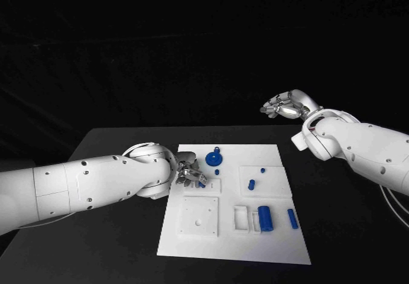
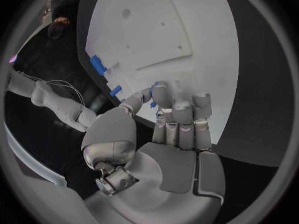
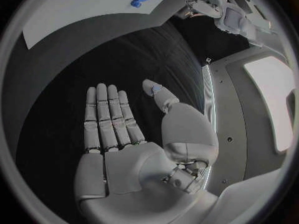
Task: Assemble the parts on the task board
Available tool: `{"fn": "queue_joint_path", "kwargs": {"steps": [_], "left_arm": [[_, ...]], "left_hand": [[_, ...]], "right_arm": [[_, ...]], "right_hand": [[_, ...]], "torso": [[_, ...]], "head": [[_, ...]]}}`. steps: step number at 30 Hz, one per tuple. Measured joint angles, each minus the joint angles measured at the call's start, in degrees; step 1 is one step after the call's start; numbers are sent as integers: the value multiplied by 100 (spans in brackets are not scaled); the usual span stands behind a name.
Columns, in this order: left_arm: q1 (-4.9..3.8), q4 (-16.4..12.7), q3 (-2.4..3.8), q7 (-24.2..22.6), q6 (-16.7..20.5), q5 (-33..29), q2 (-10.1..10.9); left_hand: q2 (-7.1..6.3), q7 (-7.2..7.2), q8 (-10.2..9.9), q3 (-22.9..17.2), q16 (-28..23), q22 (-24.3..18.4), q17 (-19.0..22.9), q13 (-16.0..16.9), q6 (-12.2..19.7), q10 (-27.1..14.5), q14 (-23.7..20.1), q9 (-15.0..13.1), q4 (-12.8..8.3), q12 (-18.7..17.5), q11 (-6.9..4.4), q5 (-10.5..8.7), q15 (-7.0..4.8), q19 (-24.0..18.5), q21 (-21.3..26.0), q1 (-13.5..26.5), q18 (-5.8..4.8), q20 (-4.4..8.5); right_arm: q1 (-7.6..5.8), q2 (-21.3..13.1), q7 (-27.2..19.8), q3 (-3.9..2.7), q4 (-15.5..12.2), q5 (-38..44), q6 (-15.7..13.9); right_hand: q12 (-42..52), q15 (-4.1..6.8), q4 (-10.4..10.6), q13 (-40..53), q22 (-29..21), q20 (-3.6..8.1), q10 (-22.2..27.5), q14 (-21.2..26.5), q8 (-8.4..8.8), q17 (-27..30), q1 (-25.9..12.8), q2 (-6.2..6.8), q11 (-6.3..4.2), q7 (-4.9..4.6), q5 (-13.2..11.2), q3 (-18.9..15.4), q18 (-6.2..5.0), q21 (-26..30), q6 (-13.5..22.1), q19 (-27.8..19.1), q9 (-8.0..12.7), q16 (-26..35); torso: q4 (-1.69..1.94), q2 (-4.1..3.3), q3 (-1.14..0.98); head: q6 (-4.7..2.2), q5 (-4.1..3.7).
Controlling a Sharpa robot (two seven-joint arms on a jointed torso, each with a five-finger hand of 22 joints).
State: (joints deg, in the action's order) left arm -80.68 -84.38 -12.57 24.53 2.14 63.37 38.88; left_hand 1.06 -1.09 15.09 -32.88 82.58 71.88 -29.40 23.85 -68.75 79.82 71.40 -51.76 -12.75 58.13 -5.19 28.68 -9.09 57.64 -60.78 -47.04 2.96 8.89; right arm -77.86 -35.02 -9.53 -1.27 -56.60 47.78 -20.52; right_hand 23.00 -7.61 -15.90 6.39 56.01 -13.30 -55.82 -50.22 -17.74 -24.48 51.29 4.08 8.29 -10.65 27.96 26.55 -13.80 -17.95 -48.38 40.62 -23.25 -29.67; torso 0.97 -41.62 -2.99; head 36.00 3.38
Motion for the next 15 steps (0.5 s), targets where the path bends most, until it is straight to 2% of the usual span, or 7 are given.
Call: {"fn": "queue_joint_path", "kwargs": {"steps": [2,5,15], "left_arm": [[2,19,0,-2,6,-4,-13],[15,59,0,-6,15,-10,-38],[36,80,10,-21,35,-22,-47]], "left_hand": [[0,1,-6,0,0,0,1,0,1,0,0,0,0,0,0,0,0,0,0,0,0,0],[-1,2,-6,0,0,0,6,0,2,0,0,0,0,0,0,0,0,13,0,0,-2,13],[-22,8,18,-8,0,0,5,-1,7,0,0,-15,8,0,0,38,0,22,0,23,-31,22]], "right_arm": [[0,0,1,0,0,0,2],[0,0,1,0,-1,0,4],[0,-3,1,0,-19,-2,9]], "right_hand": [[0,0,0,0,0,0,0,0,0,0,0,0,0,0,0,0,-4,0,0,0,0,0],[0,0,0,0,0,0,0,0,0,0,0,0,0,0,0,0,-80,0,0,0,0,0],[0,0,0,-5,0,0,-21,0,0,0,0,0,-21,0,22,0,-82,0,0,0,5,0]], "torso": [[0,0,1],[0,0,1],[-2,-2,3]], "head": [[-1,0],[-5,0],[-21,-4]]}}
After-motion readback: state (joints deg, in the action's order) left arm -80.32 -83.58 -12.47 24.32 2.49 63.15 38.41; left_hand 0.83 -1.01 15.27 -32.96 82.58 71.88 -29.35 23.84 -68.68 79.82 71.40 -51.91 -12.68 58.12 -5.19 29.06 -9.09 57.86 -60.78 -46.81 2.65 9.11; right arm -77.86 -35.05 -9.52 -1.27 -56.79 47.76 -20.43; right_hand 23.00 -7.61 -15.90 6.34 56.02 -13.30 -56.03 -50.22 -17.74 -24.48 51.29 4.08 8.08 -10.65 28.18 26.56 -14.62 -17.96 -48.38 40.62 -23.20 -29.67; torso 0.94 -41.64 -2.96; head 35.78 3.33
